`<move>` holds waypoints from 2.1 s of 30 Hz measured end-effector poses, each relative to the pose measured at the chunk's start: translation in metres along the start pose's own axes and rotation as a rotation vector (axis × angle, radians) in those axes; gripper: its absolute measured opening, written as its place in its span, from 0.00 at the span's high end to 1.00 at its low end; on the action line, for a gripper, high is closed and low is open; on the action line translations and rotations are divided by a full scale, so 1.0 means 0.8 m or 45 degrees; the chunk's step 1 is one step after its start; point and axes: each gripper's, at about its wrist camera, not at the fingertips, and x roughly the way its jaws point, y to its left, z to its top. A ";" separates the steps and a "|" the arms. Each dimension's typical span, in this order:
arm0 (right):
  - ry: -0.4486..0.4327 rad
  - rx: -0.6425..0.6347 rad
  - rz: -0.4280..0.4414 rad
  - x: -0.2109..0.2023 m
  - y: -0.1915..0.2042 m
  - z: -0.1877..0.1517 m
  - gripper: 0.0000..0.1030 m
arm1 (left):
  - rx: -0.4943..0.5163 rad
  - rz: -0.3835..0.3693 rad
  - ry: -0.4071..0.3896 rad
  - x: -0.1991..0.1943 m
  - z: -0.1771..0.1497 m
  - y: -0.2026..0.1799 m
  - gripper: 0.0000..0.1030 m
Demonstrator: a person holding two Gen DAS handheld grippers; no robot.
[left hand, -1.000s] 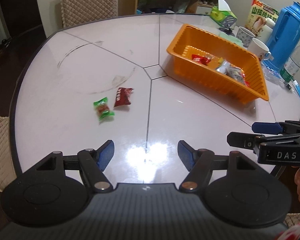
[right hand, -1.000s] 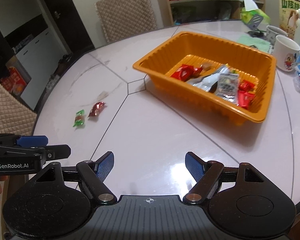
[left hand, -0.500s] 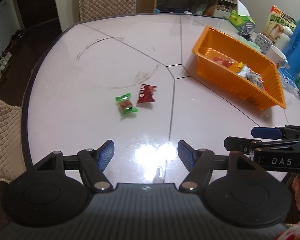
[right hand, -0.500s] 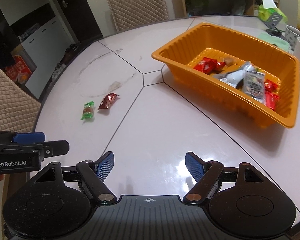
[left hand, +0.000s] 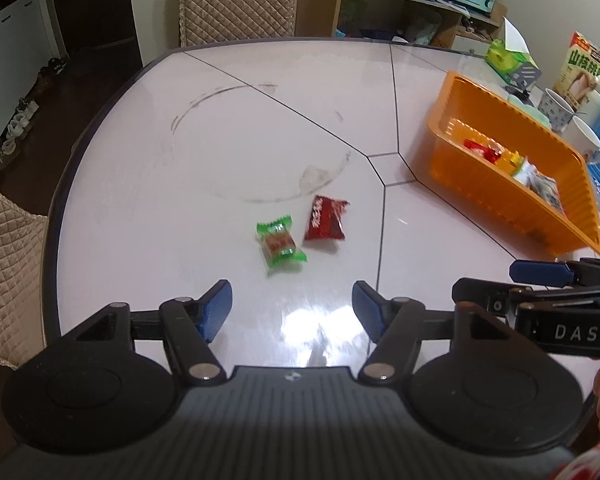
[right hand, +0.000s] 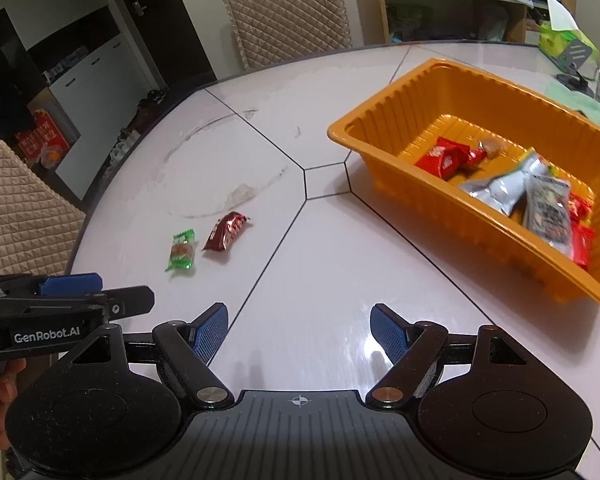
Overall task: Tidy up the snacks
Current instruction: 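Grasp the green-wrapped candy with the left gripper, then grasp the dark red packet with the right gripper while the left holds the green candy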
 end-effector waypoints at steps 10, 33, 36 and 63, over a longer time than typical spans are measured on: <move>0.000 -0.004 -0.010 0.023 -0.001 0.020 0.24 | -0.036 0.009 -0.010 0.040 0.024 0.012 0.44; 0.044 0.021 -0.026 0.058 -0.014 0.031 0.24 | 0.016 0.001 0.058 0.090 0.039 0.016 0.79; 0.042 0.012 -0.016 0.061 -0.012 0.033 0.24 | 0.009 -0.011 0.066 0.092 0.037 0.018 0.82; 0.054 -0.122 0.137 0.132 0.058 0.067 0.62 | -0.090 0.063 0.063 0.075 0.037 0.068 0.83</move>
